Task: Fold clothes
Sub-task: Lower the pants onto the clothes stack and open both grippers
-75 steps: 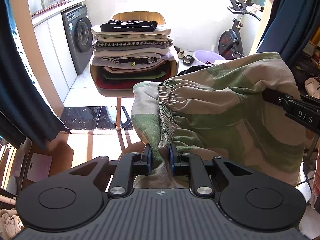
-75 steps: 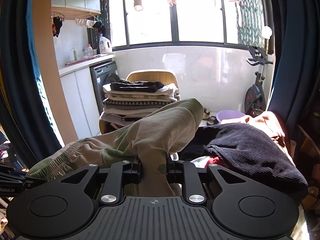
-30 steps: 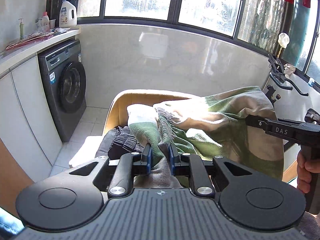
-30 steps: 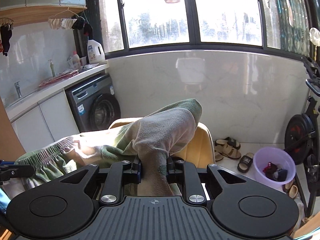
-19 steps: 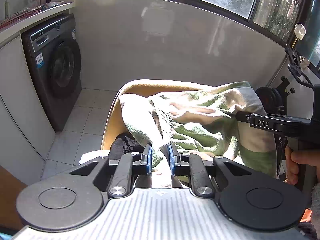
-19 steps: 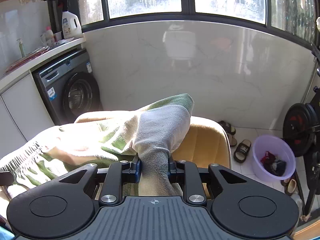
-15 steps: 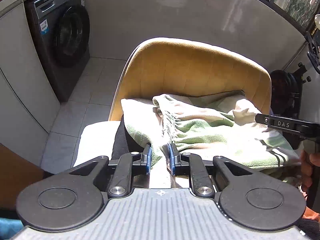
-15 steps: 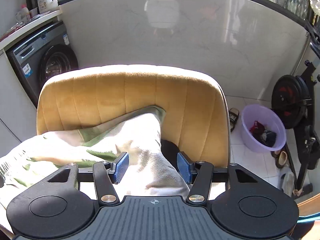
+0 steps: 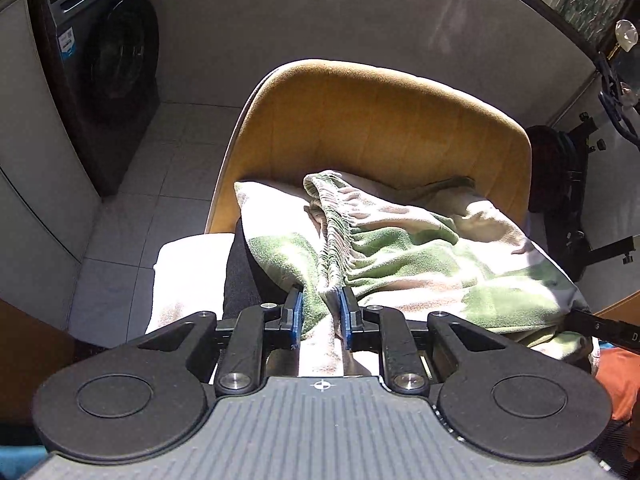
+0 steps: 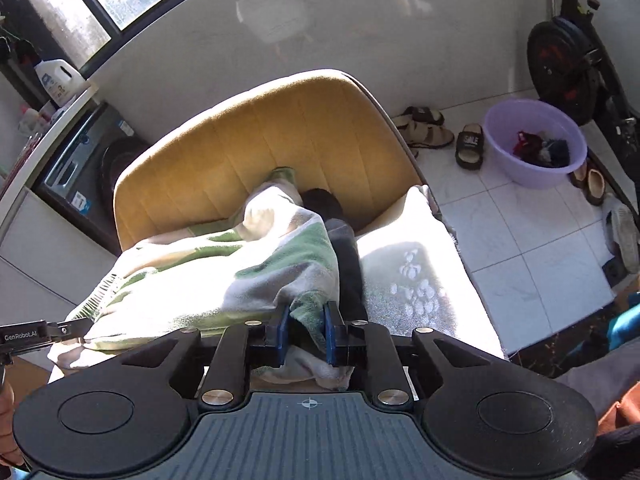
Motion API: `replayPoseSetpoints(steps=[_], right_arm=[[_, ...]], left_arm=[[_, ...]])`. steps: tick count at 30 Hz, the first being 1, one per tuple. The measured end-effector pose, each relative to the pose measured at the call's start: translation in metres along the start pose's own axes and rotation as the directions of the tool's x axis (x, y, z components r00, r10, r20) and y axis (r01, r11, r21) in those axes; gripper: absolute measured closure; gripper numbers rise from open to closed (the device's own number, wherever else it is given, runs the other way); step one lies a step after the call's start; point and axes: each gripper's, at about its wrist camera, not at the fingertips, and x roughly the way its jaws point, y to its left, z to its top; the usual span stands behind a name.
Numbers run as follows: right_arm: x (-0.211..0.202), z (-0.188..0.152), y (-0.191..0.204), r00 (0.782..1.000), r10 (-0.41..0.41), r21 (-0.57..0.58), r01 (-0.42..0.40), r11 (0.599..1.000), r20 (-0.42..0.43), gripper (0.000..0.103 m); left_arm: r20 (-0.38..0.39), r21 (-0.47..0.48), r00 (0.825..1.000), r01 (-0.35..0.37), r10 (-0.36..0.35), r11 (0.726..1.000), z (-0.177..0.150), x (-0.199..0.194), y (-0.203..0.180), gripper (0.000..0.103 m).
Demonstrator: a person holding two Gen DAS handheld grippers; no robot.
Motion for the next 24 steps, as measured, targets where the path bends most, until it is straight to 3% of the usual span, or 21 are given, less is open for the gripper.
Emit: replayPoseSetpoints(steps=[5,8,12,17,18,19,20,21,24], right_arm=[[-0.070,0.014,0.013,0.988,0.064,-0.032,-0.060,0.998,0.142,0.100],[-0.094,0.012,0.020,0.988,0.054,-0.096,-0.041,0.995,0.142,0.100],[-0.070,-0.006,0.004,0.996,-0.025,-0.132,0.037,0.991,0.090,0.100],[-0.033,-0.037,-0.003,0.994,-0.100,-0.144,0.106,0.984,0.049,0.098],[-0.033,-0.042,-0.002,0.992,-0.112,-0.139,0.119,0.983,0.058,0.093],[-0.034,-0.046,-0.001,0.990,-0.124,-0.133,0.133,0.982,0.068,0.087],[-0.036,-0.049,-0.001,0.986,-0.146,-0.122,0.155,0.980,0.078,0.069],[-0.040,-0.050,-0.003,0.982,-0.169,-0.107,0.178,0.978,0.085,0.052],[-0.058,-0.050,-0.010,0.978,-0.184,-0.083,0.192,0.978,0.094,0.031]], left_arm=[[0.006,-0.006,0.999,0.031,-0.031,0.999,0.009,-0.029,0.004,0.085],[0.009,0.032,0.999,0.048,-0.048,0.998,0.006,-0.045,0.002,0.085],[-0.040,0.045,0.999,0.022,-0.021,0.999,-0.012,-0.026,-0.004,0.084],[-0.030,0.035,0.998,-0.059,0.060,0.998,-0.027,-0.013,-0.007,0.070],[-0.023,0.033,0.997,-0.075,0.076,0.997,-0.027,-0.015,-0.007,0.067],[-0.015,0.031,0.996,-0.091,0.092,0.995,-0.028,-0.017,-0.007,0.047],[-0.008,0.028,0.994,-0.107,0.107,0.994,-0.029,-0.019,-0.007,0.020],[-0.001,0.026,0.992,-0.123,0.123,0.992,-0.029,-0.021,-0.007,0.016],[0.027,0.032,0.987,-0.162,0.161,0.986,-0.035,-0.031,-0.011,0.016]])
